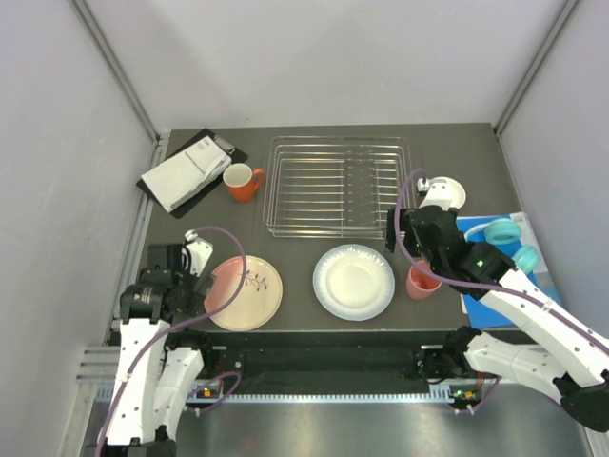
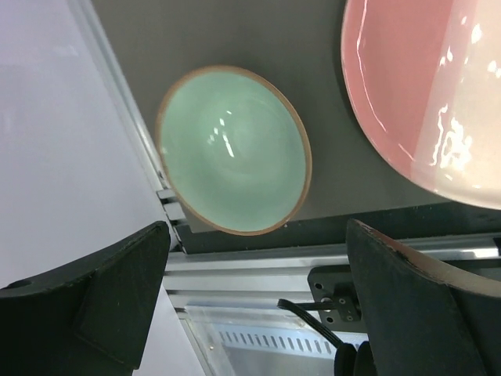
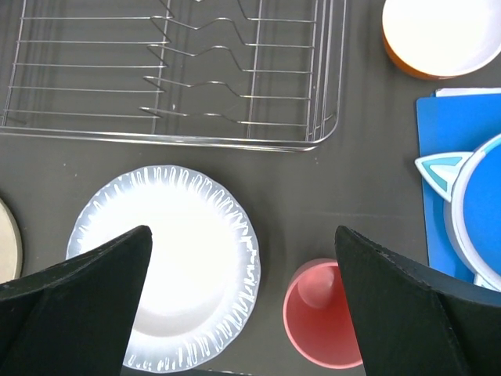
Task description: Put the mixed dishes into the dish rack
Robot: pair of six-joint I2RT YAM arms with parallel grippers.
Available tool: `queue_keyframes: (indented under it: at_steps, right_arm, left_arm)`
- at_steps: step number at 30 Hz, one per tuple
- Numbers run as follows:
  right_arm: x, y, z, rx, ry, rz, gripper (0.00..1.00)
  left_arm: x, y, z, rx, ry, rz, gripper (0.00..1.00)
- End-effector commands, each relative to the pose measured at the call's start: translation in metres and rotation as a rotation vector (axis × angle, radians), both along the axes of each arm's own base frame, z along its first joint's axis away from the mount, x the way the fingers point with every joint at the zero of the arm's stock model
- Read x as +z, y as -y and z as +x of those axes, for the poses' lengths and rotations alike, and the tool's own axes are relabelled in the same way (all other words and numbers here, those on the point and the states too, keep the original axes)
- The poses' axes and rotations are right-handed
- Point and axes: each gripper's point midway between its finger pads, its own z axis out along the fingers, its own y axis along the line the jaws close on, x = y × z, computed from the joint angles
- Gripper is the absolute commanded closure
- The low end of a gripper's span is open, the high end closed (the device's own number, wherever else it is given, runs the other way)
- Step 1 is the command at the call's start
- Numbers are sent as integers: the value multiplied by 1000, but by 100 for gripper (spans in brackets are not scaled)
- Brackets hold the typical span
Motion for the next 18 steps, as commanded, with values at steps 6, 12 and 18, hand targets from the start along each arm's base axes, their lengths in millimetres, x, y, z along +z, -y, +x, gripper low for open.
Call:
queue_keyframes:
  at_steps: [6,12,18]
  right_arm:
    - [3,-12,8,12,38,32,0]
    - [2,-11,8,10,39,28,0]
    - [4,-9,8,4,44,29,0]
  left_arm:
    - [-33,-7,25,-8,-91,42,4]
    - [-55,-10,35,1,-153,58,4]
    - [-81,-13,33,-12,-198,81,4]
